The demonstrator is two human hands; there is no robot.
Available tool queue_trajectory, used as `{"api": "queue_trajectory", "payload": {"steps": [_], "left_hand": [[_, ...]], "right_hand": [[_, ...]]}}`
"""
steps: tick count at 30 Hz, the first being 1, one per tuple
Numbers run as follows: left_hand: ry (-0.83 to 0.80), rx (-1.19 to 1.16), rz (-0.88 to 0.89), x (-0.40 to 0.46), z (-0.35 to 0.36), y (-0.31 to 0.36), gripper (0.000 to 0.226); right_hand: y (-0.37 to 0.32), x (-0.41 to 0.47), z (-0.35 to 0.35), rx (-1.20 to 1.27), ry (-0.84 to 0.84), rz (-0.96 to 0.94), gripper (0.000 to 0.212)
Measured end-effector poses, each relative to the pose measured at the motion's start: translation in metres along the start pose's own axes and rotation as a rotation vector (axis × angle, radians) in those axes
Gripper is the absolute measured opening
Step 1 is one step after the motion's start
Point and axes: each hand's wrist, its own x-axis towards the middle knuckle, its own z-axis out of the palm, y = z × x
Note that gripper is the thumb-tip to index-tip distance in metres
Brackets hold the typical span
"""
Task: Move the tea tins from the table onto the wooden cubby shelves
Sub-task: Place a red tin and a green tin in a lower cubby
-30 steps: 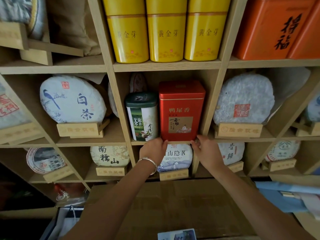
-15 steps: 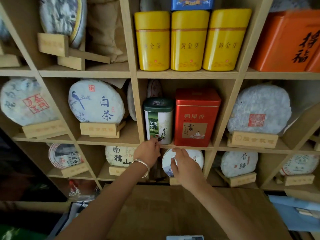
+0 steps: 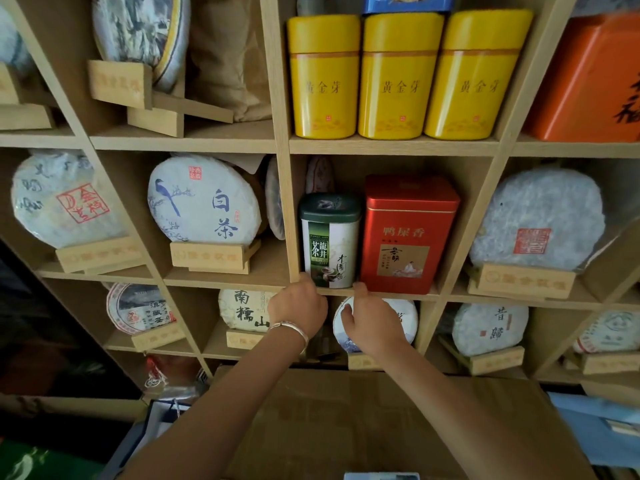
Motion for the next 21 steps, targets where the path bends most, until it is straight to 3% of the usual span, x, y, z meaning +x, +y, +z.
{"api": "queue_trajectory", "payload": {"steps": [12,21], "left_hand": [[-0.006,-0.164,0.021,0.0003,0.005,-0.0046,0.029],[-0.011,-0.144,0.03,-0.0028,0.0034,-0.0081,0.026]], "right_hand": [[-0.0106,-0.0041,0.0042,0.064,0.017,0.02,0.049],[-0.0036,-0.0082,0.0101,0.049,0.017,-0.005,0.058]]}}
